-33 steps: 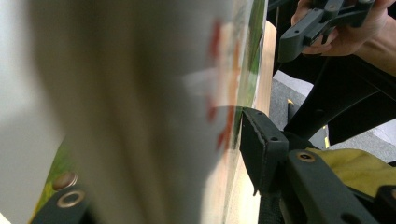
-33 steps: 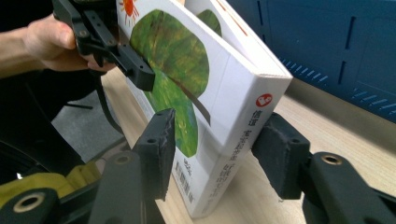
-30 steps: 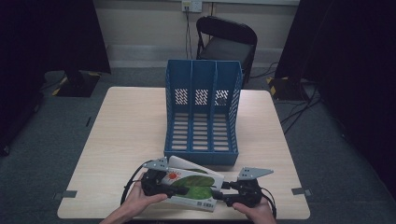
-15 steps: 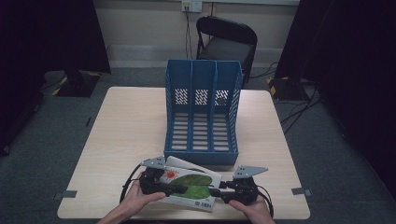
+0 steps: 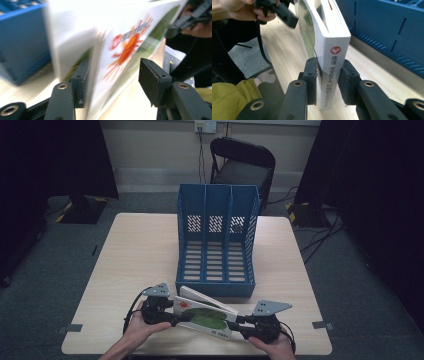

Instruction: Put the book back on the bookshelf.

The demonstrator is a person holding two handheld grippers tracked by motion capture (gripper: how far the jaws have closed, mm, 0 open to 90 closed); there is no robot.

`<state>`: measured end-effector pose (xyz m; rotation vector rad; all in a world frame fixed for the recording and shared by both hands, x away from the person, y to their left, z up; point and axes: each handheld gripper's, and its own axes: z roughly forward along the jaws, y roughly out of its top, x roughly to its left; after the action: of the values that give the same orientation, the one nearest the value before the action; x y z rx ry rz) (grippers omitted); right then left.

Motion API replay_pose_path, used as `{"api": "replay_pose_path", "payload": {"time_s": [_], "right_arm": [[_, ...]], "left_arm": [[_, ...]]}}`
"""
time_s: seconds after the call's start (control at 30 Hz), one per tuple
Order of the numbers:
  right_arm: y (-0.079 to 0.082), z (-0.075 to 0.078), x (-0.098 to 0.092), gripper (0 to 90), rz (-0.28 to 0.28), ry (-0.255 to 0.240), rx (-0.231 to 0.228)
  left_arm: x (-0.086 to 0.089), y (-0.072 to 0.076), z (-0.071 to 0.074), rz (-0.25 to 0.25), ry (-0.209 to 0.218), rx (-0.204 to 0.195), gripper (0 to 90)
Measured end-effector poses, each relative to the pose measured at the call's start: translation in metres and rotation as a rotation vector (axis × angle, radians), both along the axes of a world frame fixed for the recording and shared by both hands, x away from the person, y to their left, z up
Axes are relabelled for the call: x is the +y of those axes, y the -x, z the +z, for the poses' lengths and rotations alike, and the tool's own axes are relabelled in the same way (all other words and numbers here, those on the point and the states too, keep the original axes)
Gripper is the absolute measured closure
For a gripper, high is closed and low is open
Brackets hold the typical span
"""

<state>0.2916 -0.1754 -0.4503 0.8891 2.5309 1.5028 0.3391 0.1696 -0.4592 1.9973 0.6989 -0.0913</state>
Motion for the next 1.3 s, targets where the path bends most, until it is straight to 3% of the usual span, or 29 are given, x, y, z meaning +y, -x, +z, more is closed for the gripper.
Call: {"api": "replay_pose_path", "payload": {"time_s": [0.2,0.37,0.53,0.7,0.83,1.0,1.1,1.17,1.3], "right_arm": [[0.008,-0.001,0.005,72.6,0.025,0.001,-0.007],[0.003,-0.006,0.014,69.9,0.018,-0.013,0.01],[-0.003,-0.014,0.034,67.8,0.026,0.026,0.009],[-0.001,-0.013,0.036,68.6,0.024,0.059,-0.017],[0.001,-0.011,0.036,70.9,0.02,0.075,-0.042],[0.003,-0.008,0.026,73.4,-0.004,0.056,-0.037],[0.005,-0.009,0.026,73.9,0.006,0.046,-0.023],[0.007,-0.009,0.028,73.6,0.014,0.049,-0.023],[0.008,-0.01,0.029,71.0,0.016,0.037,-0.011]], "left_arm": [[0.004,-0.002,-0.002,0.001,-0.014,0.002,47.0],[0.003,-0.002,-0.003,0.003,-0.016,-0.007,46.3],[0.002,-0.002,-0.002,0.005,-0.019,-0.008,45.4],[0.0,-0.001,-0.001,0.017,-0.024,-0.007,42.7],[0.003,-0.001,0.001,0.053,-0.038,-0.017,33.5],[0.015,-0.006,0.001,0.117,-0.026,-0.011,26.1],[0.012,-0.009,-0.003,0.102,-0.039,0.006,24.1],[0.007,-0.01,-0.007,0.063,-0.051,0.013,23.9],[-0.003,-0.01,-0.011,0.03,-0.095,0.005,24.3]]}}
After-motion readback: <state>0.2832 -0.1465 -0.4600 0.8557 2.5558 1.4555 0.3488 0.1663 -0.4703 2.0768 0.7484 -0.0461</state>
